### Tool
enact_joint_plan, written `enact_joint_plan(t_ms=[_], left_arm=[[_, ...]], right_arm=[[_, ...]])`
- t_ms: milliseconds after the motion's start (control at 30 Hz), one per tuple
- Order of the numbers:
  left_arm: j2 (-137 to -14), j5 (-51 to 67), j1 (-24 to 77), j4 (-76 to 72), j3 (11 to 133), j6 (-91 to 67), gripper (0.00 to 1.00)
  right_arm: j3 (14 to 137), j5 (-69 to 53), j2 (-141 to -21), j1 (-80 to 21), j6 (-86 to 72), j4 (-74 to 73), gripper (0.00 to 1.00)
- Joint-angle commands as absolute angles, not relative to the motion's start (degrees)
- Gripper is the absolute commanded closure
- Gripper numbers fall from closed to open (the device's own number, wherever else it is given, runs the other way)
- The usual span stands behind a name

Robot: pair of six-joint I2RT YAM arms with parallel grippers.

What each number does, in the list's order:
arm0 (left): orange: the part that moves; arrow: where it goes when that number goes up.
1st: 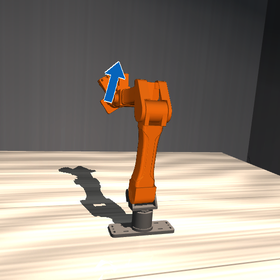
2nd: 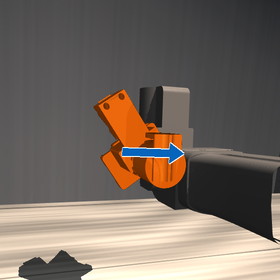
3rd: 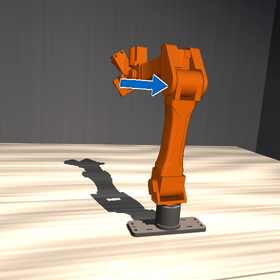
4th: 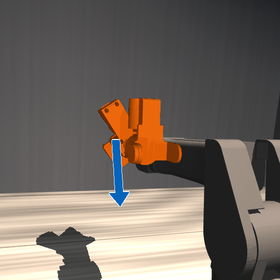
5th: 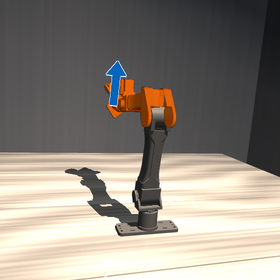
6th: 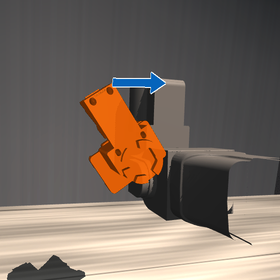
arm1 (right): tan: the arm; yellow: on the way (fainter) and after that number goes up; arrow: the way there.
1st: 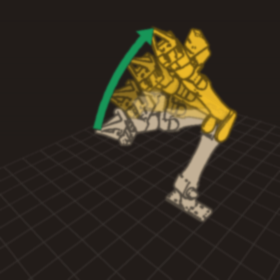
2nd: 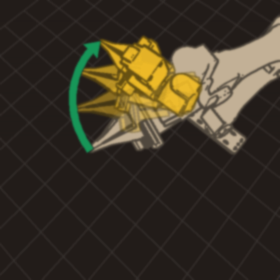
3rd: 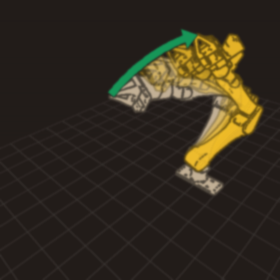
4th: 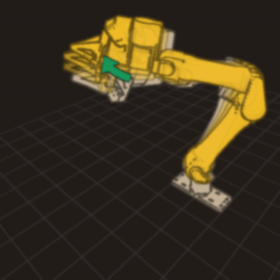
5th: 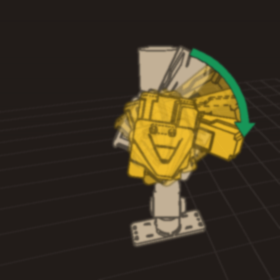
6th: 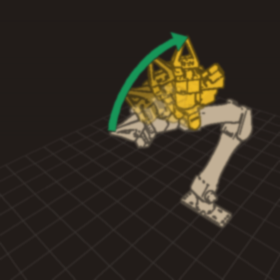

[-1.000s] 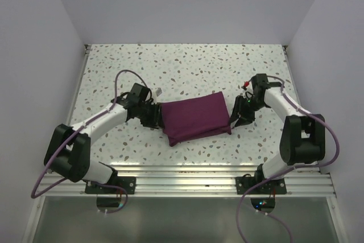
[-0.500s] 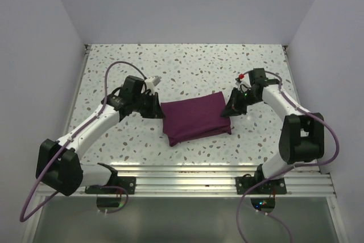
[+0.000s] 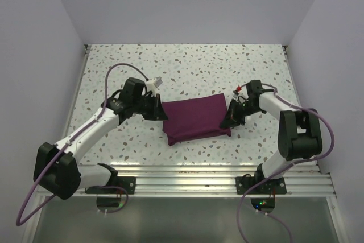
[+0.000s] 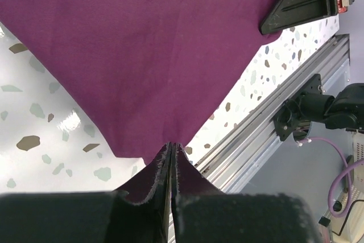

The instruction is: Prepare the surgical pack

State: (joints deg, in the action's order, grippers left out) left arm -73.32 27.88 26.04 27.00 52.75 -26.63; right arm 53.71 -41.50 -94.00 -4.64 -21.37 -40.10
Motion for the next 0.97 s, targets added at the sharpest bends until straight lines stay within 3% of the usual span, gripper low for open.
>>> enact_joint_plan(t_ms=[0,33,100,167,300,367,533,567,600,933], left_arm=[[-69.4,27.9,26.2,25.4,52.0,-27.9,0.94],[-68.3,27.8,26.3,25.3,51.6,-28.1,0.93],[-67.2,27.7,26.2,25.3,50.8,-28.3,0.92],[-65.0,27.8,26.2,25.1,50.0,-28.9,0.87],[-58.7,29.0,26.3,23.3,45.0,-31.6,0.77],[-56.2,29.6,26.4,21.0,42.4,-34.0,0.68],[-47.6,31.3,26.3,14.0,33.1,-40.2,0.42],[-46.9,31.5,26.3,11.6,32.2,-40.9,0.32],[-45.3,31.4,26.3,10.5,30.5,-41.3,0.01],[-35.1,29.8,26.2,-8.1,19.0,-51.6,0.00]], right_arm=[[56.7,-38.5,-89.4,-4.7,-21.0,-41.3,0.91],[57.0,-38.0,-88.3,-4.7,-21.4,-42.2,0.88],[57.1,-35.8,-84.1,-4.7,-22.5,-44.7,0.72],[56.5,-34.5,-81.1,-4.7,-23.1,-46.0,0.65],[54.2,-28.5,-73.1,-4.7,-26.9,-51.6,0.40],[52.2,-26.0,-70.9,-4.8,-28.3,-53.4,0.02],[45.7,-24.9,-63.8,-5.1,-30.6,-52.4,0.01],[44.7,-25.7,-63.4,-5.1,-30.9,-51.4,0.01],[43.7,-28.0,-63.1,-5.1,-31.8,-48.8,0.01],[29.7,-35.9,-52.1,-5.0,-37.9,-30.0,0.01]])
